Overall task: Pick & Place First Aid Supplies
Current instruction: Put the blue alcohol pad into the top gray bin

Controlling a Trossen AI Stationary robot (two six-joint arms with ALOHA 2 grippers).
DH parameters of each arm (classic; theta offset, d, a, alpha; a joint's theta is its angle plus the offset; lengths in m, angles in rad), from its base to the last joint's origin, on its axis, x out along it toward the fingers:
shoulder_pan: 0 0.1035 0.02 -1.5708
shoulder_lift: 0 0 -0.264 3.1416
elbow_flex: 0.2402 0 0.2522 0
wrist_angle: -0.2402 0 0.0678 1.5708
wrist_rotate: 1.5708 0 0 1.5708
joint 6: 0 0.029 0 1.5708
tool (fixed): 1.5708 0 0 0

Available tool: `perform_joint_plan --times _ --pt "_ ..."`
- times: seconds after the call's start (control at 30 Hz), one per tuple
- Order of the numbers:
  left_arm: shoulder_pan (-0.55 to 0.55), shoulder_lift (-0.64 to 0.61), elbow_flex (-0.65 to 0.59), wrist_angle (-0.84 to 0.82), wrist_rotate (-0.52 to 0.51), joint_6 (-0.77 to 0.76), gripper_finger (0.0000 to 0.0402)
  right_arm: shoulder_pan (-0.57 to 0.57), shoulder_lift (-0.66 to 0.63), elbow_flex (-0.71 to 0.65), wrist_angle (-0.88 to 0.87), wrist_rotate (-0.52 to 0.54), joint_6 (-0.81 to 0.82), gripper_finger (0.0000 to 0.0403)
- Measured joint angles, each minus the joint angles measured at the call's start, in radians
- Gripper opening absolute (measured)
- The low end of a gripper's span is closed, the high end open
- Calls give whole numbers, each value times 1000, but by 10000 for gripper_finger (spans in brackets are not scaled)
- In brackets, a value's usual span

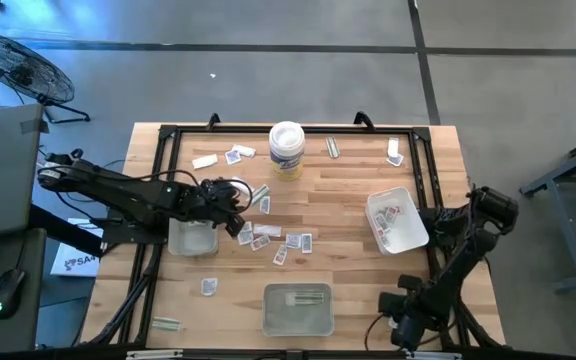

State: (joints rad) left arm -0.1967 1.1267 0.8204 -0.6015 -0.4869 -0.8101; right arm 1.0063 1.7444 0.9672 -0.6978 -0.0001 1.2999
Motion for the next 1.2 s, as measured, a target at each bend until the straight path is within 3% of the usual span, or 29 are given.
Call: perform_joint_plan --times 0.2,0.37,0.53,0.67,0.73,0.9,1.03,1.2 --pt "0 5 0 -3 -29 64 115 -91 -64 -3 -48 77 -84 2" --pt "0 11 0 22 29 116 115 -210 -140 -2 -74 177 -260 3" --pt "0 41 0 102 58 179 115 -345 -212 -2 -132 435 -462 2" --pt "23 77 0 148 73 186 115 -448 -232 -2 -33 696 -655 1" --pt "43 95 1 152 91 202 115 -497 -233 -2 54 777 -753 2" --pt "116 155 0 194 188 295 131 -613 -232 -1 281 825 -965 1" --pt "160 199 0 270 259 390 176 -688 -232 0 394 849 -1046 1" --pt "157 259 0 490 275 519 228 -750 -232 0 490 873 -1096 2"
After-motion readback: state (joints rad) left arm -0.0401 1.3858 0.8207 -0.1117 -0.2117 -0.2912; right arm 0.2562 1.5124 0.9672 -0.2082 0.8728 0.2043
